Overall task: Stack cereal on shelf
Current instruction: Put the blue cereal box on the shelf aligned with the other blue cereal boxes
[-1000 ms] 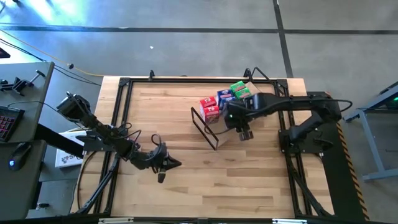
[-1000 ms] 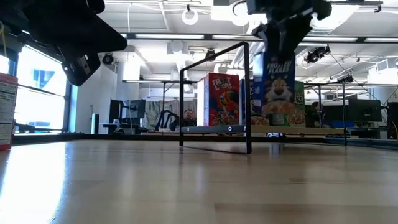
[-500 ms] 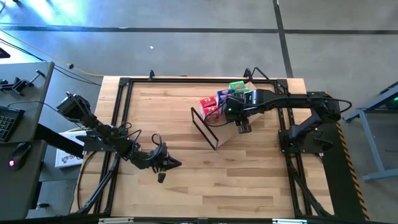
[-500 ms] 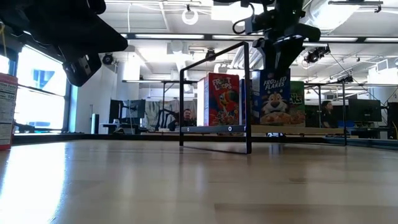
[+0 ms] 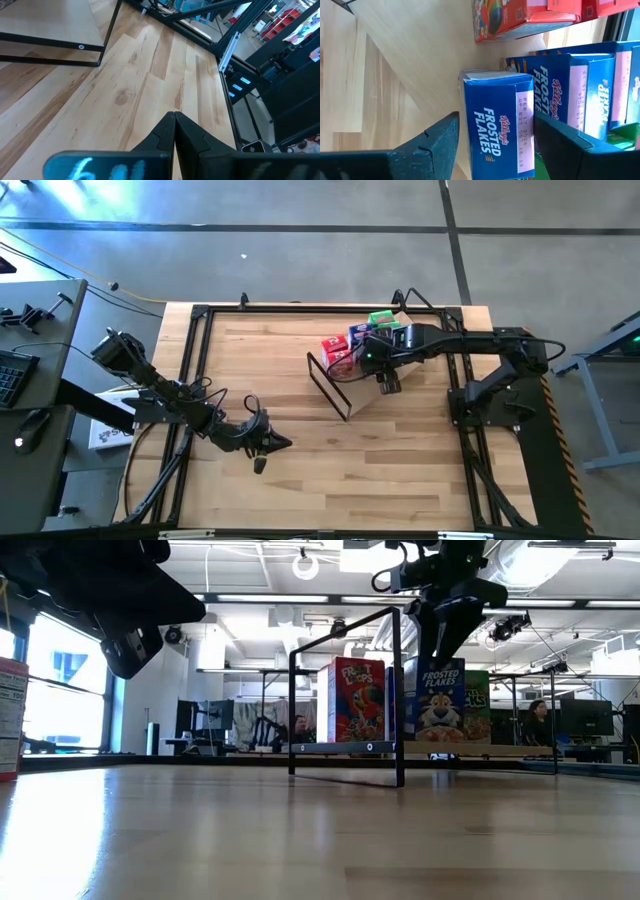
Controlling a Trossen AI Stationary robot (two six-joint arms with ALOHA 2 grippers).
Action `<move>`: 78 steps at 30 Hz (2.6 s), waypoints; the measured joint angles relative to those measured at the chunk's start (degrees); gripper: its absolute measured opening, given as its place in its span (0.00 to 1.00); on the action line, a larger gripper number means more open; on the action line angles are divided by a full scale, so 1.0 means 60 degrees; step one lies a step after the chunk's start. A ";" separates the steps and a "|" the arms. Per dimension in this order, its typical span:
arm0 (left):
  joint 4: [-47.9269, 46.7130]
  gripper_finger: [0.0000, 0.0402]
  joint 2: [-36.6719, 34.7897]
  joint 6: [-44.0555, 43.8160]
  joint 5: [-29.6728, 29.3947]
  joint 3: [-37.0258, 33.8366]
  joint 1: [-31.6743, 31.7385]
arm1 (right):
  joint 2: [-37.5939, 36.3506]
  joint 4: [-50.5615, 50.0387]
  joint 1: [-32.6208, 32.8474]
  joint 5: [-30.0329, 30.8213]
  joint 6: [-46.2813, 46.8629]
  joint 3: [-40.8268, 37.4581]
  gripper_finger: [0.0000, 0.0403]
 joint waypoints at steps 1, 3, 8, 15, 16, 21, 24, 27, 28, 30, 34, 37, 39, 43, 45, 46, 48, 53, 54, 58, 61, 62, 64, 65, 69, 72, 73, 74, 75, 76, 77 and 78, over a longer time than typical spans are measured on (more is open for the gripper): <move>0.0000 0.00 0.0000 -0.0003 0.0000 0.0000 0.0000 | 0.0000 -0.0003 0.0000 0.0002 0.0041 0.0000 0.57; 0.0000 0.00 0.0000 -0.0007 0.0000 0.0000 0.0000 | 0.0000 -0.0002 0.0000 0.0011 0.0114 0.0000 0.58; 0.0000 0.00 0.0000 -0.0007 0.0000 0.0000 0.0000 | 0.0000 -0.0003 0.0000 0.0280 0.0206 0.0000 0.62; 0.0000 0.00 0.0000 -0.0004 0.0000 0.0000 0.0000 | 0.0000 0.0030 0.0009 0.0503 0.0274 0.0000 0.63; 0.0000 0.00 0.0000 -0.0007 0.0000 0.0000 0.0000 | -0.0005 0.0030 0.0046 0.0507 0.0274 0.0000 0.63; 0.0000 0.00 0.0000 -0.0004 0.0004 0.0000 0.0000 | -0.0159 -0.0130 0.0531 0.0944 0.0270 0.0388 0.63; 0.0003 0.00 0.0000 -0.0001 0.0004 0.0000 0.0000 | -0.0308 -0.0407 0.0999 0.1408 0.0612 0.1033 0.63; 0.0002 0.00 0.0000 0.0003 0.0004 0.0000 0.0000 | -0.0392 -0.0992 0.1421 0.1766 0.1292 0.1647 0.61; 0.0004 0.00 0.0000 0.0004 0.0004 0.0000 0.0000 | -0.0424 -0.1271 0.1518 0.1854 0.1654 0.1747 0.60; -0.0005 0.00 0.0000 0.0059 0.0000 0.0000 0.0000 | -0.0631 -0.1569 0.1642 0.1924 0.2441 0.1586 0.55; 0.0003 0.00 0.0000 0.0324 -0.0033 0.0000 0.0000 | -0.1446 -0.1180 0.2009 0.1960 0.3734 -0.0019 0.40; 0.0016 0.00 0.0000 0.0523 -0.0033 0.0000 0.0000 | -0.2314 0.0236 0.2478 0.1921 0.4748 -0.1879 0.27; 0.0025 0.00 0.0000 0.0586 -0.0033 0.0000 0.0000 | -0.2815 0.1551 0.2735 0.1927 0.5427 -0.3096 0.18; 0.0055 0.00 0.0000 0.0588 0.0130 0.0000 0.0140 | -0.3328 0.4296 0.2971 0.1970 0.6373 -0.5044 0.04; 0.0079 0.00 -0.0001 0.0586 0.0287 0.0000 0.0233 | -0.3331 0.5447 0.2906 0.2091 0.6533 -0.5744 0.01; 0.0073 0.00 -0.0004 0.0586 0.0336 0.0000 0.0267 | -0.3291 0.5930 0.2835 0.2200 0.6533 -0.6036 0.02; 0.0076 0.00 -0.0004 0.0584 0.0457 0.0000 0.0358 | -0.3124 0.6639 0.2611 0.2299 0.6532 -0.6449 0.03; 0.0073 0.00 -0.0004 0.0562 0.0499 0.0000 0.0440 | -0.2877 0.6922 0.2015 0.2451 0.6475 -0.6833 0.01; 0.0073 0.00 -0.0004 0.0572 0.0503 0.0000 0.0437 | -0.2874 0.6935 0.1922 0.2459 0.6441 -0.6878 0.01; 0.0073 0.00 -0.0004 0.0564 0.0510 0.0000 0.0437 | -0.2871 0.7048 0.1600 0.2455 0.6091 -0.6914 0.00; 0.0073 0.00 -0.0004 0.0567 0.0506 0.0000 0.0437 | -0.2871 0.7218 0.1410 0.2416 0.5857 -0.6914 0.00; 0.0073 0.00 -0.0004 0.0560 0.0506 0.0000 0.0437 | -0.2871 0.7266 0.1355 0.2408 0.5795 -0.6914 0.00; 0.0073 0.00 -0.0004 0.0524 0.0506 0.0000 0.0437 | -0.2871 0.7294 0.1256 0.2386 0.5667 -0.6914 0.00; 0.0073 0.00 -0.0004 0.0524 0.0506 0.0000 0.0437 | -0.2871 0.7294 0.1197 0.2386 0.5620 -0.6914 0.00; 0.0069 0.00 -0.0004 0.0521 0.0506 0.0000 0.0437 | -0.2871 0.7334 0.1003 0.2377 0.5445 -0.6914 0.00; 0.0069 0.00 -0.0002 0.0521 0.0506 0.0000 0.0437 | -0.2871 0.7474 0.0914 0.2375 0.5344 -0.6914 0.00; 0.0069 0.00 -0.0004 0.0518 0.0506 0.0000 0.0437 | -0.2871 0.7539 0.0907 0.2375 0.5305 -0.6914 0.00; 0.0069 0.00 -0.0004 0.0521 0.0506 0.0000 0.0437 | -0.2868 0.7616 0.0903 0.2376 0.5248 -0.6914 0.00; 0.0069 0.00 -0.0004 0.0521 0.0506 0.0000 0.0437 | -0.2867 0.7705 0.0907 0.2373 0.5198 -0.6914 0.00; 0.0069 0.00 -0.0004 0.0521 0.0504 0.0000 0.0437 | -0.2867 0.7779 0.0907 0.2371 0.5187 -0.6914 0.00; 0.0069 0.00 -0.0004 0.0543 0.0506 0.0000 0.0451 | -0.2867 0.7796 0.0913 0.2368 0.5169 -0.6907 0.00; 0.0053 0.00 -0.0004 0.0590 0.0507 0.0013 0.0473 | -0.2869 0.7762 0.0959 0.2358 0.5162 -0.6886 0.00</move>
